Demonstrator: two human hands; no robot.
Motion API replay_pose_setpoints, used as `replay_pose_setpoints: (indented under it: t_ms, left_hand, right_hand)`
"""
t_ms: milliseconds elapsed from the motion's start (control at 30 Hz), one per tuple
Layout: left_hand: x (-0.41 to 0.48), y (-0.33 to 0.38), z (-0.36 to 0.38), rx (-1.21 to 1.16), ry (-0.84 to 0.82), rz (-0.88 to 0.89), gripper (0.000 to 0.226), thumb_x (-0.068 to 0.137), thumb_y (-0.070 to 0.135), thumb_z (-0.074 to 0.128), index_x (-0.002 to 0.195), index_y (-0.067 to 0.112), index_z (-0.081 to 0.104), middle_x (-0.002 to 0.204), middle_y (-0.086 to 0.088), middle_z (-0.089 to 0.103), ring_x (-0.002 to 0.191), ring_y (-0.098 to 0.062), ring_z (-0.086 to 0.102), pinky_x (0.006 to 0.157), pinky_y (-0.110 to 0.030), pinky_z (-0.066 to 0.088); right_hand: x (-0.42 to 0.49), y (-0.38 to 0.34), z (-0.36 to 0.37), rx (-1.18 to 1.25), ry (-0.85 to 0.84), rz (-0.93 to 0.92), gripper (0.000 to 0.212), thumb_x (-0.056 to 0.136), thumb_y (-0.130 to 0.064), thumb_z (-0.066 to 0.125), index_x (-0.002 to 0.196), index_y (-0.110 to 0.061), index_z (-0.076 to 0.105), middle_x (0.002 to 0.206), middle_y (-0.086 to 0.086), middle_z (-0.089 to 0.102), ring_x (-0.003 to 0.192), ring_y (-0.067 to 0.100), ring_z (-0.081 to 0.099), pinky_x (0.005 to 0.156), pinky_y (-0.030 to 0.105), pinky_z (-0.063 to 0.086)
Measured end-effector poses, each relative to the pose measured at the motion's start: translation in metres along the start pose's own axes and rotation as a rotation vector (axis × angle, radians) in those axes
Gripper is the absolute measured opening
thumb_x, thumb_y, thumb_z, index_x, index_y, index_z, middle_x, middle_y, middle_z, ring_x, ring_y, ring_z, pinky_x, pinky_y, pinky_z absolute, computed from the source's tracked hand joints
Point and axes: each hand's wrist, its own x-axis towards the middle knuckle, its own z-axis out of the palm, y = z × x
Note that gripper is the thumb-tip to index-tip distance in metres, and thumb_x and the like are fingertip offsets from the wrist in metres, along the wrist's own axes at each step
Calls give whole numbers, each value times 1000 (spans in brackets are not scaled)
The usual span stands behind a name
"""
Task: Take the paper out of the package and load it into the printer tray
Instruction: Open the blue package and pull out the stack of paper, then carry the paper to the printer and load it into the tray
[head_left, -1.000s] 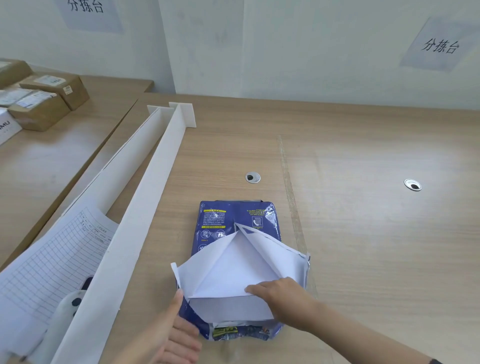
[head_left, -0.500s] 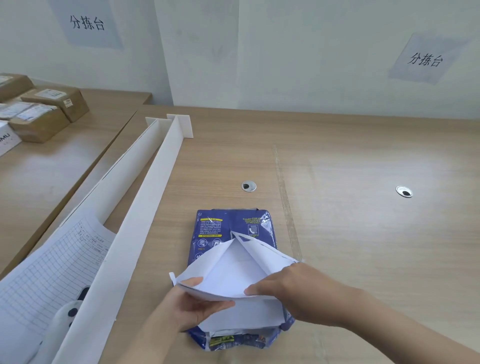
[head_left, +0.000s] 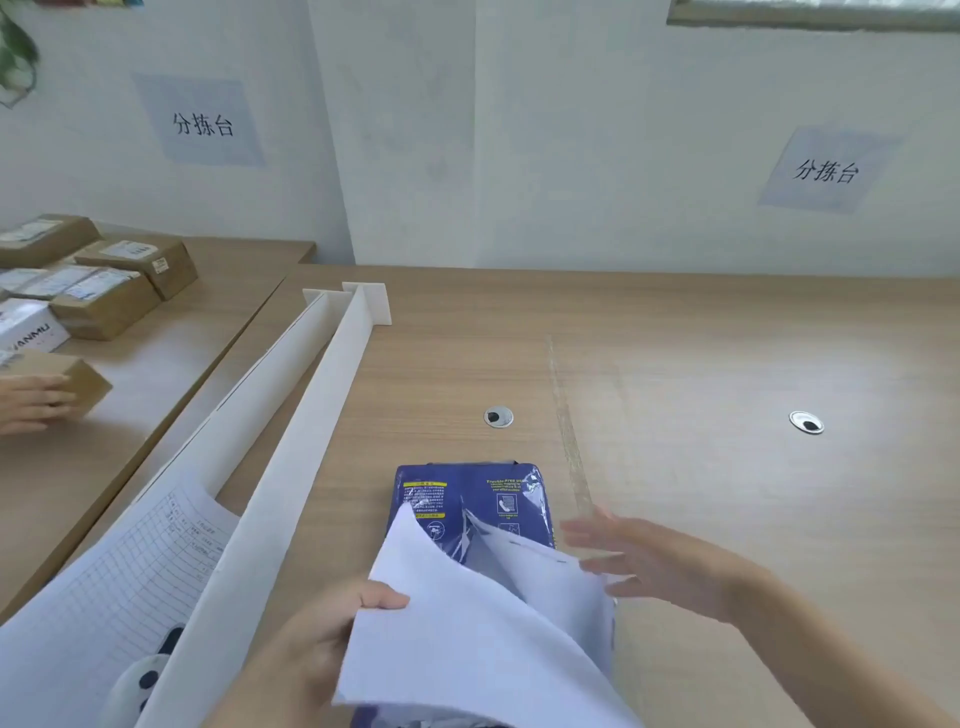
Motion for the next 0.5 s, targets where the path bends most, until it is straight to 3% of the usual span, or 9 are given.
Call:
replay_pose_setpoints:
  t_ms: [33, 67, 133, 233, 267, 300, 367, 500]
  left_hand:
    - [-9, 7, 6, 12, -47, 30, 32, 83, -5, 41, 66, -11, 68, 59, -22, 70, 49, -29, 68, 38, -25, 53]
    - [-15, 13, 12, 42, -110, 96, 30, 81, -3, 42, 71, -8, 71, 68, -22, 72, 58, -31, 70, 45, -29, 56]
    - [-28, 23, 25, 98, -182, 239, 26, 74, -2, 51, 90, 2, 71, 89, -20, 74, 79, -34, 70, 59, -37, 59]
    - [-30, 29, 31, 133, -83, 426, 35, 72, -2, 54, 99, 19, 65, 92, -10, 75, 83, -31, 70, 62, -39, 58]
    - [-31, 30, 33, 147, -67, 468, 39, 71, -1, 56, 99, 25, 64, 93, -5, 75, 85, -29, 70, 64, -40, 56]
    - [-32, 33, 36, 165, -69, 495, 42, 69, 0, 58, 98, 31, 63, 94, -2, 75, 87, -27, 70, 66, -40, 54]
    - [-28, 35, 38, 190, -71, 571, 43, 71, 2, 57, 96, 37, 62, 96, 2, 75, 89, -24, 70, 68, -39, 53]
    - [-11, 42, 40, 343, -137, 704, 62, 54, 15, 71, 110, 35, 54, 107, 7, 71, 95, -13, 67, 64, -21, 57]
  right_hand:
    - [9, 16, 3, 64, 86, 59, 127, 17, -106, 72, 123, -37, 65, 137, -15, 66, 117, 10, 66, 114, 35, 46]
    - [19, 29, 8, 149, 82, 103, 128, 19, -105, 74, 124, -33, 68, 130, -12, 70, 108, 11, 70, 108, 36, 47]
    - [37, 42, 24, 393, 12, 127, 95, 57, -87, 76, 127, -22, 73, 120, -5, 81, 97, 14, 80, 92, 30, 63]
    - [50, 47, 39, 526, 55, 44, 73, 66, -53, 95, 121, -9, 75, 100, 3, 85, 77, 18, 81, 57, 24, 68]
    - [52, 49, 41, 542, 71, -22, 58, 79, -35, 91, 125, -6, 72, 93, 3, 86, 70, 18, 81, 52, 23, 67]
    - [53, 49, 39, 523, 112, -77, 49, 87, -19, 83, 131, -2, 68, 87, 3, 88, 66, 17, 81, 50, 23, 66]
    - [49, 41, 29, 479, 237, -99, 60, 78, -4, 72, 138, 1, 65, 86, 2, 89, 66, 15, 81, 50, 22, 66]
    - [17, 42, 12, 459, 397, -263, 62, 74, -9, 70, 136, -11, 69, 103, 3, 89, 83, 15, 82, 59, 17, 66]
